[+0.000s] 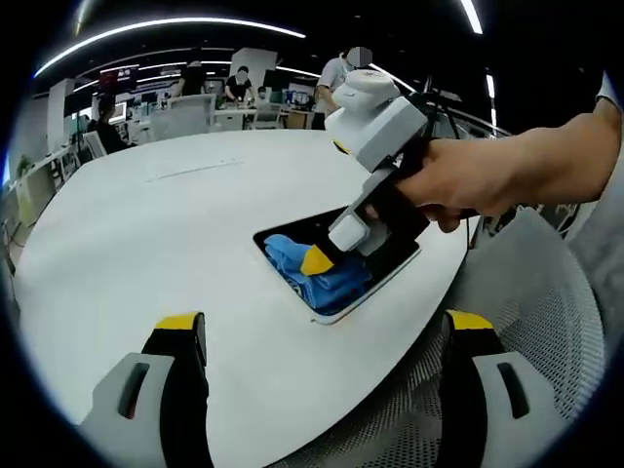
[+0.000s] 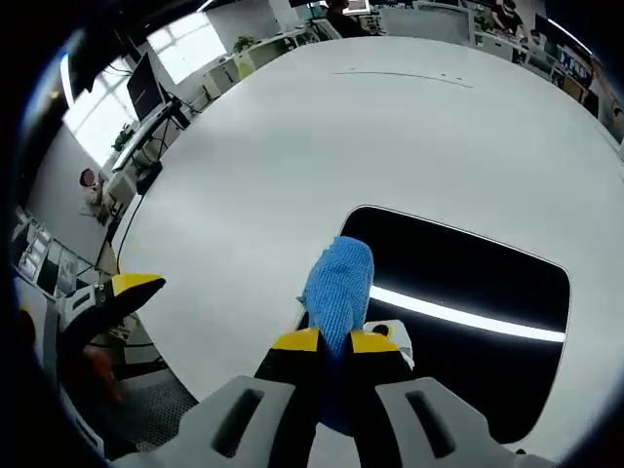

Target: Wipe the mirror surface with the cleaning cloth until all visible marks leave the cleaned area.

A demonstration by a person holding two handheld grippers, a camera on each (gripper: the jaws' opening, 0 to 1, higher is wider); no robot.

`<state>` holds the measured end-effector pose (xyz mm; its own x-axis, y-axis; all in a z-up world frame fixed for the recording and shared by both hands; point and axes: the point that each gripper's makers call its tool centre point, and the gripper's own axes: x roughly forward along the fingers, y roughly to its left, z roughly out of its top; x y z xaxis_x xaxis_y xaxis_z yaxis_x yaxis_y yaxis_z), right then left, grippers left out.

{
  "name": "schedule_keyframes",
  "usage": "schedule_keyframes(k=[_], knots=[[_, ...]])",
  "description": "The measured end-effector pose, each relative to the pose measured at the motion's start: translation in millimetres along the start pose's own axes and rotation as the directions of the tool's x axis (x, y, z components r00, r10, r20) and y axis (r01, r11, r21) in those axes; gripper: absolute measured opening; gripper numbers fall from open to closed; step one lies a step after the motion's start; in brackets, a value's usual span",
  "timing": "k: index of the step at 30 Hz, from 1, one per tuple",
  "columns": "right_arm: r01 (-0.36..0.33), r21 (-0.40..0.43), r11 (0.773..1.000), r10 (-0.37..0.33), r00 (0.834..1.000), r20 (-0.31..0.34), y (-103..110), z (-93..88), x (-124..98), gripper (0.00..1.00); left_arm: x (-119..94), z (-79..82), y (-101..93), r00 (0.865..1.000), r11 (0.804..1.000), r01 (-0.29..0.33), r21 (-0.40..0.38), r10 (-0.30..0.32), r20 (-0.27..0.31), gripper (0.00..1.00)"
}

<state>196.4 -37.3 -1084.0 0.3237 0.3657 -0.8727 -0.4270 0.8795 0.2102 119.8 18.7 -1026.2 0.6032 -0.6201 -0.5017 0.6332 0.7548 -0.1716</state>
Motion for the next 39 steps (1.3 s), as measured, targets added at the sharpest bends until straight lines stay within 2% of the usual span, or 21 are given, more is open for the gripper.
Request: schedule_keyframes(k=[2,19,28,29,31,39], knots=[[0.004,-0.008,1.0,-0.004,1.0,-0.002,-1.1,3.4,1.6,0.03,-1.1,-3.2,-0.3,1.0,1.0,0.002,0.01,-0.001,-0.017,0.99],[0.03,-0.03,0.999,-0.03,1.0,-0.003,-18.9,39.3,17.3,0.03,-2.3,0.8,3.6,1.0,1.0,-0.017,-0.01,0.017,0.012,0.99],[0.043,-0.035,0.998,-0.044,0.999,-0.009,-26.8,53.9,19.2,0.03,-3.2,-1.5,1.5,1.0,1.0,-0.005,-0.01,0.005,0.004,0.99],[0.05,-0.051,0.997,-0.051,0.999,-0.013,-26.8,54.6,18.7,0.03,-4.5,-2.2,1.2,1.0,1.0,-0.007,-0.011,0.007,-0.001,0.99],[0.057,-0.062,0.996,-0.058,0.998,-0.016,-27.8,56.8,19.5,0.03,-7.1,3.1,1.2,0.999,1.0,-0.014,0.011,0.014,0.029,0.99],[0.081,-0.097,0.992,-0.085,0.996,-0.032,-31.9,69.7,27.6,0.03,-4.4,-0.6,1.7,1.0,1.0,-0.011,0.009,0.011,0.007,0.99]])
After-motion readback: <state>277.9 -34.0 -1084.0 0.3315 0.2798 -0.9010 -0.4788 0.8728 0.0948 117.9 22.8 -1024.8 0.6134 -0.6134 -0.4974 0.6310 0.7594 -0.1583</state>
